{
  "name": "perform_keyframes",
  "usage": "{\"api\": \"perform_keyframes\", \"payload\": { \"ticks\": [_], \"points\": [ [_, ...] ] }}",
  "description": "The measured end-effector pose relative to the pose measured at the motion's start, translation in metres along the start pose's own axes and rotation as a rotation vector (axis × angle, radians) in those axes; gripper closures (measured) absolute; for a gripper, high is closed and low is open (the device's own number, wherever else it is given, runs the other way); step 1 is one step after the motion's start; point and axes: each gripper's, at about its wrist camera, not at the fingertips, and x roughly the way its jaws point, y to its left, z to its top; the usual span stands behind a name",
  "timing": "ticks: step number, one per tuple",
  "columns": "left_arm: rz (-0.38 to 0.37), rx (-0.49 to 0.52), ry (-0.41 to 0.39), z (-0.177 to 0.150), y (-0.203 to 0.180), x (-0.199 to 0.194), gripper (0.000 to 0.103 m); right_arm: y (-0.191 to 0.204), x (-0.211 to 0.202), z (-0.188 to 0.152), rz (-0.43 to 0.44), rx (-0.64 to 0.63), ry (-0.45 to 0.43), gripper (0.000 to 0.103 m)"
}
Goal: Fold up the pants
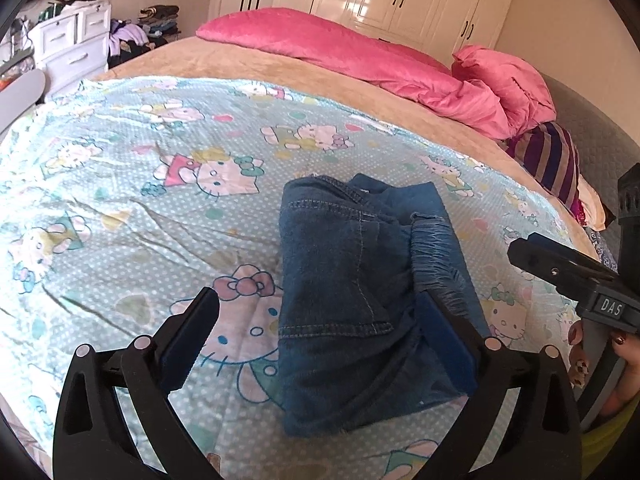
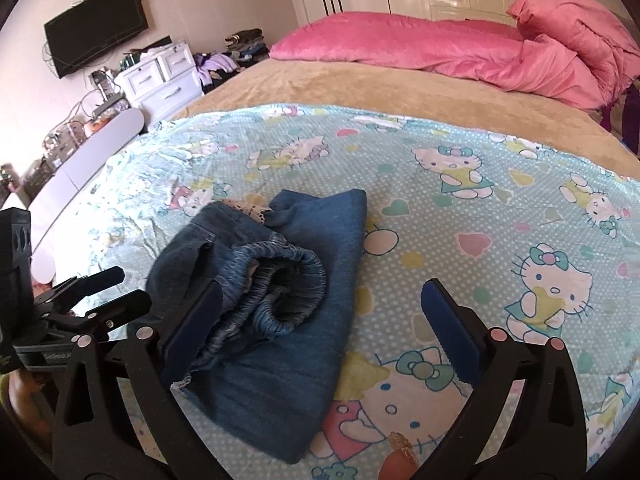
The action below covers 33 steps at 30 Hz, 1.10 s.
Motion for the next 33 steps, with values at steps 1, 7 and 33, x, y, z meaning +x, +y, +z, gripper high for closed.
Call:
{"api": "perform_keyframes", "payload": {
  "ticks": [1, 7, 33],
  "points": [
    [0.002, 0.002, -0.006, -0.001, -0.001, -0.005, 0.005, 0.001, -0.004, -0.001, 0.002, -0.001, -0.009, 0.009],
    [0.012, 0.019, -0.045, -0.005, -0.006, -0.033, 0.004, 0.010, -0.034, -0.006, 0.012, -0.016, -0.060, 0.009],
    [0.005, 0.054, -0.034, -0.076, -0.018, -0.104, 0.004, 0.032, -0.104, -0.082, -0.022, -0.063, -0.075, 0.009]
  ]
}}
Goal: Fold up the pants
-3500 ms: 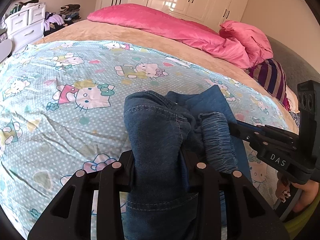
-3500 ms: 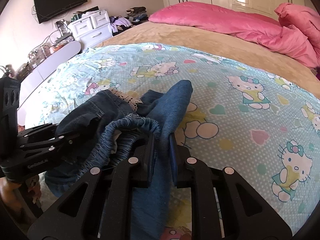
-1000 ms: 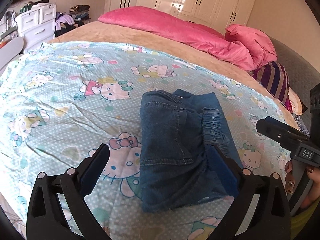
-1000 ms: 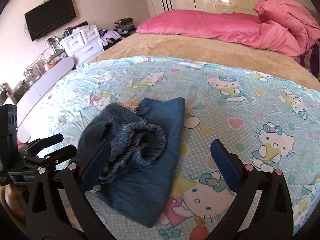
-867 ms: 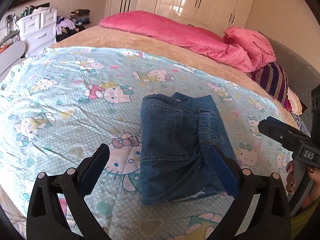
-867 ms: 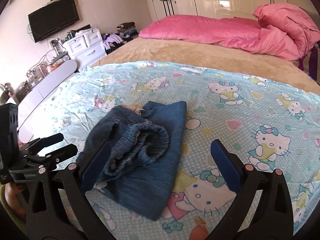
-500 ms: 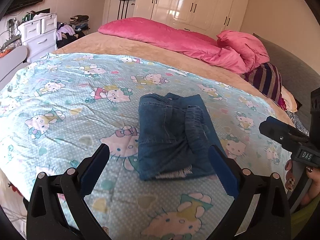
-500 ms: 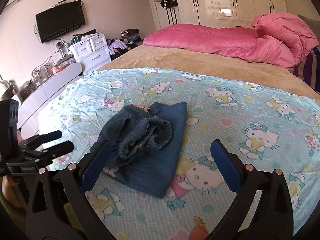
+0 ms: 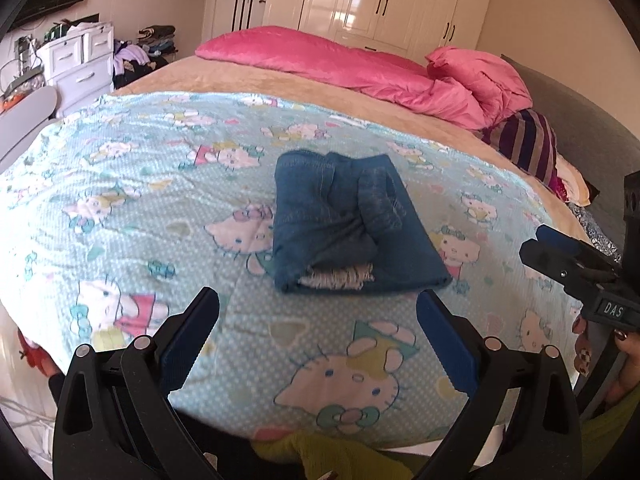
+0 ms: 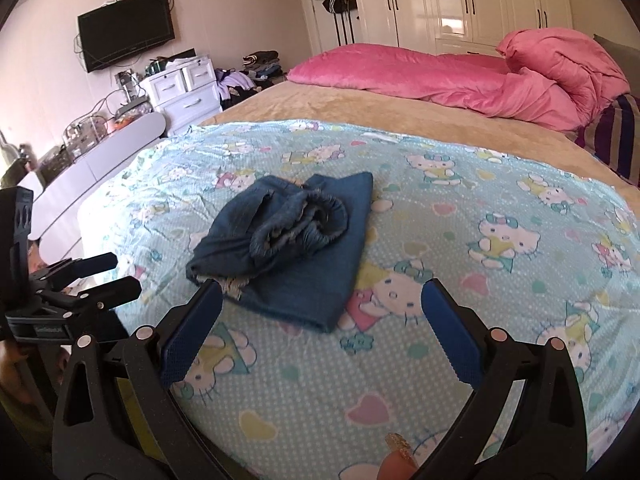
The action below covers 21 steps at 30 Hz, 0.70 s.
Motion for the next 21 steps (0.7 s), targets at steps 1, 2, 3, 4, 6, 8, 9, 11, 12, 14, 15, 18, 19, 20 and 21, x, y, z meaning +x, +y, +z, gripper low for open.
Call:
{"api": "perform_keyframes", "payload": {
  "ticks": [1, 2, 3, 4, 6, 8, 9, 11, 12, 14, 15, 18, 19, 20, 21],
  "points": [
    [0.005, 0.002, 0.006, -0.004, 0.000, 0.001, 0.004, 0.002, 0.001, -0.003, -0.002, -0.004, 0.004, 0.009],
    [0.008, 0.003, 0.009, -0.006, 0.000, 0.002, 0.004, 0.004, 0.002, -0.007, -0.011, -0.008, 0.009, 0.009],
    [0.010, 0.005, 0.014, -0.008, -0.001, 0.003, 0.004, 0.005, 0.003, -0.011, -0.019, -0.011, 0.013, 0.009],
    [0.015, 0.004, 0.023, -0.011, -0.001, 0.006, 0.004, 0.006, 0.004, -0.014, -0.023, -0.011, 0.017, 0.009],
    [0.012, 0.001, 0.037, -0.014, -0.001, 0.010, 0.004, 0.007, 0.008, -0.019, -0.014, 0.000, 0.040, 0.009],
    [0.014, -0.008, 0.050, -0.017, 0.000, 0.013, 0.004, 0.006, 0.011, -0.023, -0.015, 0.006, 0.051, 0.009],
    [0.013, -0.011, 0.055, -0.018, 0.001, 0.015, 0.004, 0.006, 0.013, -0.025, -0.016, 0.008, 0.057, 0.009],
    [0.017, -0.016, 0.063, -0.019, 0.001, 0.017, 0.004, 0.006, 0.016, -0.028, -0.020, 0.017, 0.067, 0.009],
    [0.016, -0.016, 0.066, -0.019, 0.001, 0.018, 0.004, 0.006, 0.017, -0.030, -0.019, 0.018, 0.070, 0.009],
    [0.019, -0.018, 0.069, -0.020, 0.001, 0.019, 0.004, 0.006, 0.020, -0.032, -0.021, 0.021, 0.081, 0.009],
    [0.020, -0.019, 0.071, -0.021, 0.001, 0.020, 0.004, 0.006, 0.022, -0.033, -0.022, 0.022, 0.087, 0.009],
    [0.026, -0.019, 0.079, -0.022, 0.001, 0.022, 0.004, 0.005, 0.024, -0.035, -0.024, 0.024, 0.093, 0.009],
    [0.029, -0.019, 0.085, -0.023, 0.001, 0.024, 0.004, 0.005, 0.025, -0.035, -0.026, 0.025, 0.093, 0.009],
    [0.030, -0.020, 0.086, -0.023, 0.001, 0.024, 0.004, 0.005, 0.025, -0.035, -0.026, 0.022, 0.091, 0.009],
    [0.032, -0.020, 0.087, -0.023, 0.001, 0.025, 0.004, 0.005, 0.025, -0.035, -0.028, 0.023, 0.090, 0.009]
  ]
}}
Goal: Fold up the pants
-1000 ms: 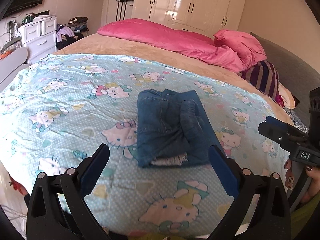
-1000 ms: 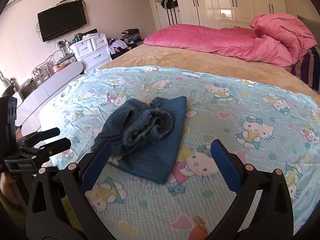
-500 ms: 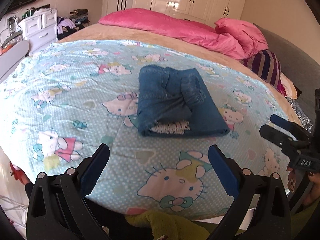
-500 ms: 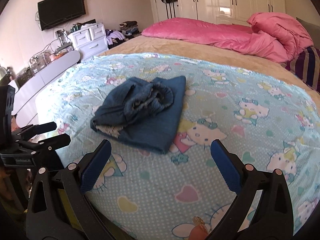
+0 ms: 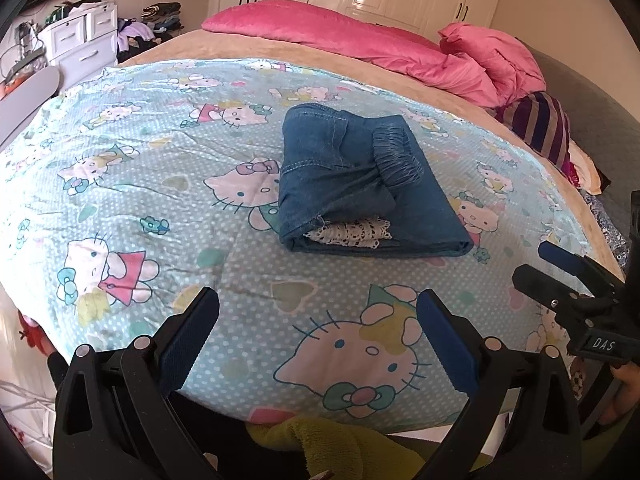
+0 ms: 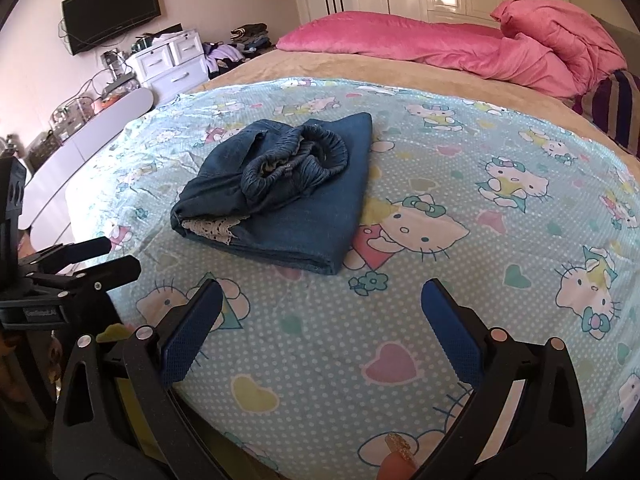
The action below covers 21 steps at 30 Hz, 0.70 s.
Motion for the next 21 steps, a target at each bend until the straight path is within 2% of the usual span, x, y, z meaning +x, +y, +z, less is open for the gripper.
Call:
{"api": "perform_keyframes", "payload": {
  "ticks": [21],
  "points": [
    [0.009, -0.018, -0.002, 0.0000, 0.0026, -0.0041, 0.004, -0.0012, -0.0056, 0.0015, -0.008, 0.009, -0.013, 0.009]
  ]
}}
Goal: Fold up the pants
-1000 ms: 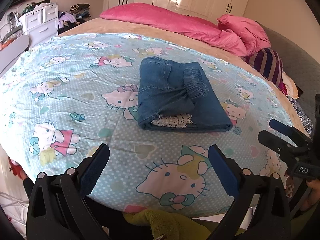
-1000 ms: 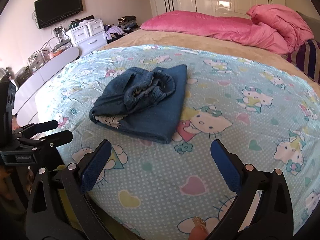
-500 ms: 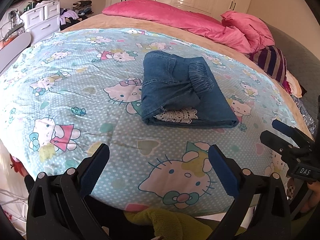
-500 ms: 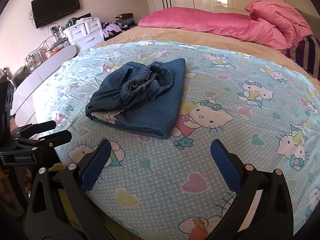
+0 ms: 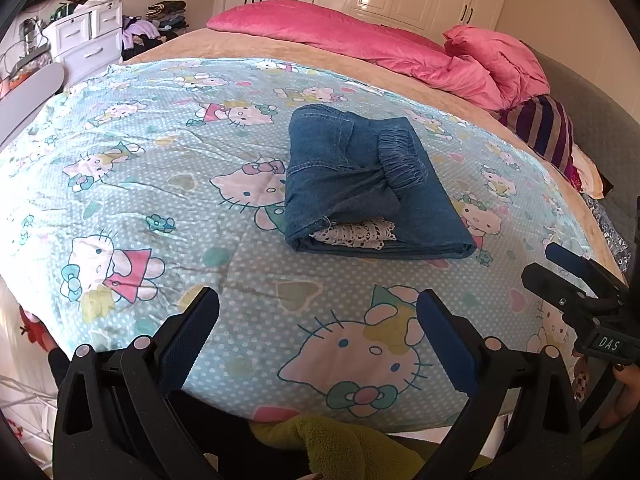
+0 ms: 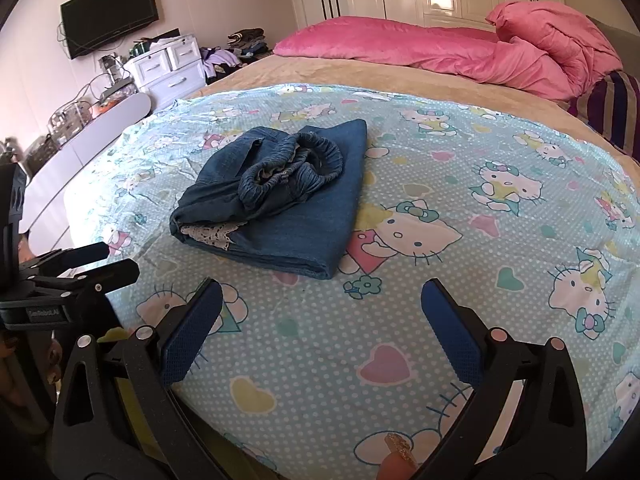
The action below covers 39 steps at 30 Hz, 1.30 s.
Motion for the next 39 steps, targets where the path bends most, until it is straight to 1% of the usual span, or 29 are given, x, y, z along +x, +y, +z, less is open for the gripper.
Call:
{"api": "perform_keyframes", "payload": {
  "ticks": [5, 30, 33, 39],
  "points": [
    [0.016, 0.005, 0.009, 0.0001, 0.0002, 0.0009, 0.004, 0.0006, -0.0001, 0.0000, -0.004, -0.002, -0.001, 0.009],
    [-0.002, 0.027, 0.000, 0.0010, -0.0039, -0.0040, 0.004, 0.0015, -0.0019, 0.0016, -0.008, -0.008, -0.004, 0.009],
    [-0.015, 0.021, -0.003, 0.0013, -0.0035, -0.0047, 0.004, 0.0000, -0.0019, 0.0021, -0.008, -0.008, -0.004, 0.009],
    [-0.010, 0.026, -0.005, 0.0017, -0.0026, -0.0048, 0.004, 0.0003, -0.0017, 0.0025, -0.010, -0.009, -0.003, 0.009]
  ]
}}
